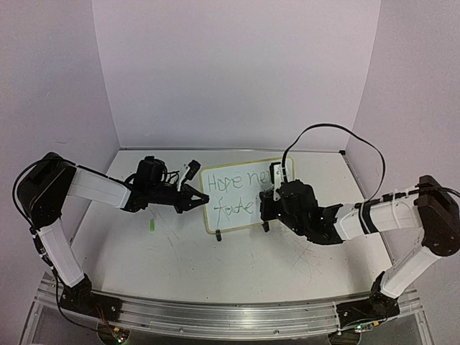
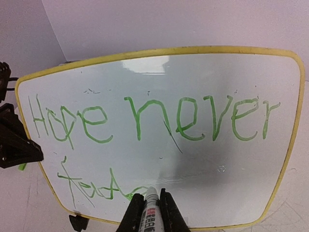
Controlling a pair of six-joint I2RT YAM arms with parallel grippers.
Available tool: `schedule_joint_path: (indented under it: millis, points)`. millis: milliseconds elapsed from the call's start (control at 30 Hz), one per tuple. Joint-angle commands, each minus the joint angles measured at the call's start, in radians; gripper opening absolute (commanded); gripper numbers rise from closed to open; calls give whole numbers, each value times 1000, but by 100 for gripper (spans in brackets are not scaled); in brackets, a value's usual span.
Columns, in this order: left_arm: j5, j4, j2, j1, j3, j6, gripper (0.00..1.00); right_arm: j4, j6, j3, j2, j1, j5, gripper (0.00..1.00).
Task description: Write a sentence on the whiteboard
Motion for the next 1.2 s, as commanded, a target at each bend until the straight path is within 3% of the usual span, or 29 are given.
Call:
schedule_joint_path:
  millis: [0,1167]
  points:
    - [-196,-101,41,18,1,111,0,15,11,31,45,-8,-2,0]
    - [-195,-102,47,18,7,113,0,21,-22,85,122,-13,36,0]
